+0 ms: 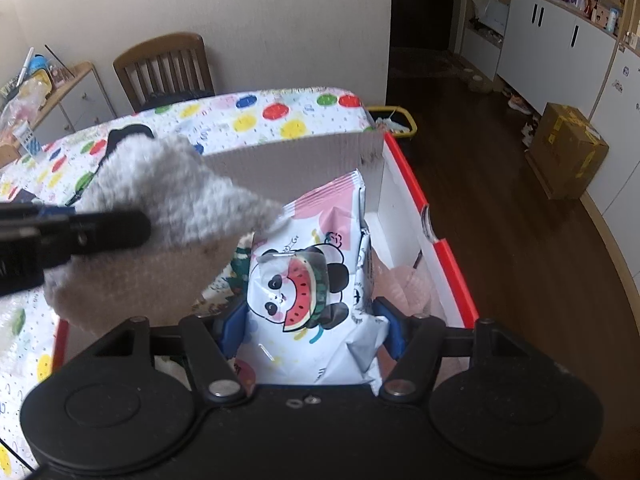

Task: Organize soft objects
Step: 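Carry the towel and panda bag with both grippers over the red shoebox, then lower the towel and panda bag into the box and open both grippers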

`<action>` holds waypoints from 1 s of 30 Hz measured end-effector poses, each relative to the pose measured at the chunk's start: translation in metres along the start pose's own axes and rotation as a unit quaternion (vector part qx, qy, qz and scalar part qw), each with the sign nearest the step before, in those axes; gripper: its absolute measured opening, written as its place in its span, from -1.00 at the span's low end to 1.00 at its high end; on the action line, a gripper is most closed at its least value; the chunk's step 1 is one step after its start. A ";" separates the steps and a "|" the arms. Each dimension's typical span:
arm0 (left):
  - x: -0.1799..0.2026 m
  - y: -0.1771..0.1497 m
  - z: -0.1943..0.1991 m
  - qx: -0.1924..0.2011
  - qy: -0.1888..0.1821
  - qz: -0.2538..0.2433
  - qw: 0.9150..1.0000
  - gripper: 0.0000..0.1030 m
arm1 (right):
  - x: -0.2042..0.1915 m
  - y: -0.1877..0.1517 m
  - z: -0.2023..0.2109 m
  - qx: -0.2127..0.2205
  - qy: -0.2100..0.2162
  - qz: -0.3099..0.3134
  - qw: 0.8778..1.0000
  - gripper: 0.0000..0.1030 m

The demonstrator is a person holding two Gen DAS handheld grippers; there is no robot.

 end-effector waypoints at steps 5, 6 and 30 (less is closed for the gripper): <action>0.002 -0.012 -0.021 -0.024 0.014 -0.006 1.000 -0.68 | 0.007 -0.002 -0.012 -0.013 -0.002 0.000 1.000 0.26; 0.002 -0.015 -0.025 -0.029 0.017 -0.007 0.999 -0.68 | 0.007 -0.004 -0.013 -0.015 -0.002 0.001 1.000 0.26; -0.005 -0.036 -0.068 -0.100 0.081 -0.041 0.991 -0.67 | 0.003 -0.008 -0.021 -0.026 -0.014 0.053 0.998 0.39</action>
Point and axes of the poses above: each gripper's, at about its wrist camera, not at the fingertips, and z roughly against the way its jaws point, x to its right, y to its top, the point moved 2 cm from there along -z, roughly the way its jaws point, and after that the axes turned 13 degrees about y, right-handed, at the moved point
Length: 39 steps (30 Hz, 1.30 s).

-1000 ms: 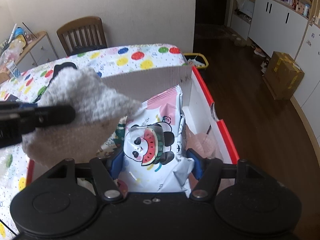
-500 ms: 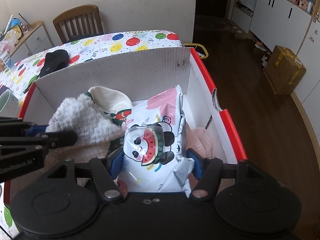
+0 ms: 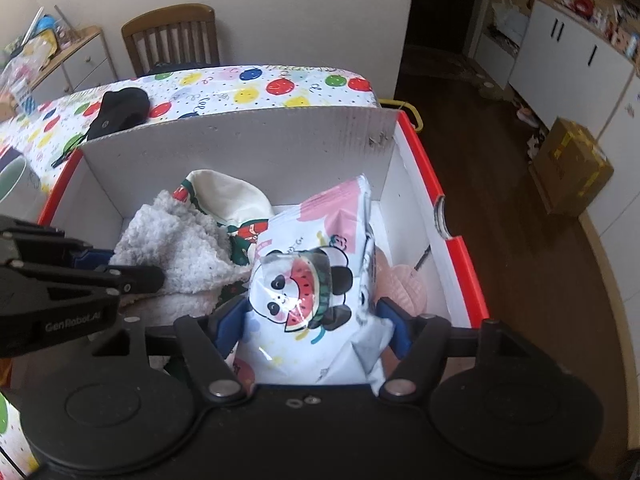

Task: Organize soft objects
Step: 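Lower the towel and panda bag into the box and open both grippers, then withdraw both open grippers from the box toward the table items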

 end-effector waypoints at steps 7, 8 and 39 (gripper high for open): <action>-0.001 0.001 0.003 0.006 -0.002 0.003 1.000 -0.64 | -0.006 0.005 0.007 0.006 0.002 0.020 1.000 0.46; -0.001 0.001 0.004 0.006 -0.004 0.003 1.000 -0.63 | -0.006 0.005 0.008 0.006 0.002 0.021 1.000 0.46; -0.045 -0.010 0.106 0.121 -0.030 0.017 0.992 0.31 | -0.045 0.007 0.093 0.111 0.072 -0.007 0.991 0.81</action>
Point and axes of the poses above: each gripper's, at about its wrist camera, not at the fingertips, and z roughly against the way its jaws point, x to its right, y to its top, the point moved 2 cm from there along -z, roughly the way its jaws point, and after that the axes turned 13 degrees about y, right-handed, at the moved point
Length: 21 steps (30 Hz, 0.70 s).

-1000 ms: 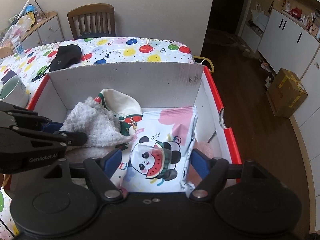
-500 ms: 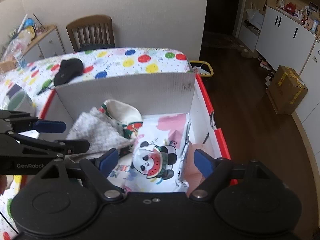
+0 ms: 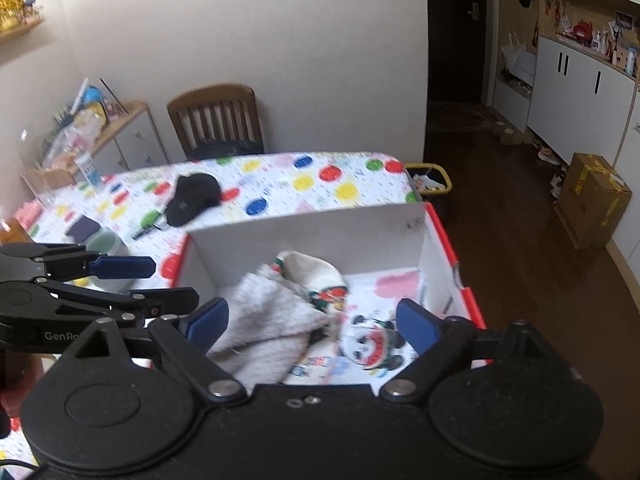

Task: Organize soft objects
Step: 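Withdraw both open grippers from the box toward the table items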

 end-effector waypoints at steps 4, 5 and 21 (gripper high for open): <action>-0.015 -0.002 0.020 0.011 -0.004 0.010 1.000 0.31 | -0.022 0.001 0.009 0.018 0.012 0.003 1.000 0.86; -0.019 -0.003 0.025 0.013 -0.005 0.011 1.000 0.31 | -0.028 0.001 0.011 0.022 0.016 0.005 1.000 0.88; -0.104 -0.031 0.092 0.053 0.016 0.041 0.998 0.68 | -0.120 -0.004 0.000 0.048 0.074 0.009 0.996 0.99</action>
Point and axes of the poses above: each gripper's, at about its wrist camera, not at the fingertips, and z roughly against the way its jaws point, x to its right, y to its top, the point moved 2 cm from there along -z, roughly the way its jaws point, and after that the axes turned 13 degrees about y, right-handed, at the moved point
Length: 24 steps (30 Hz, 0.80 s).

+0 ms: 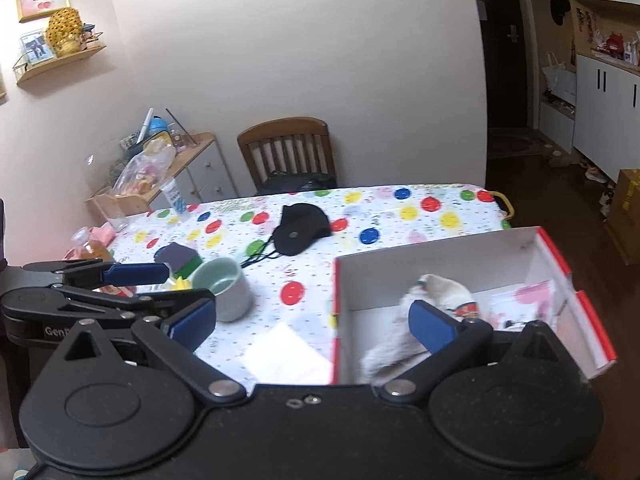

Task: Organize soft objects
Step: 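Withdraw both open grippers from the box toward the table items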

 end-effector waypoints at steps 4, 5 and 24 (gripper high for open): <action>-0.028 -0.008 0.011 0.008 0.005 0.011 1.000 0.94 | -0.018 -0.004 -0.013 -0.005 0.006 0.004 1.000 0.99; -0.036 -0.011 0.013 0.009 0.006 0.013 1.000 0.96 | -0.022 -0.007 -0.016 -0.007 0.007 0.004 1.000 1.00; -0.146 -0.079 0.019 -0.005 0.063 0.031 0.998 0.97 | -0.068 -0.046 -0.106 -0.044 -0.005 -0.007 0.999 0.99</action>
Point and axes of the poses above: each gripper's, at about its wrist camera, not at the fingertips, and z roughly against the way its jaws point, x to its right, y to its top, the point moved 2 cm from there along -z, roughly the way its jaws point, and after that the axes turned 13 degrees about y, right-handed, at the moved point
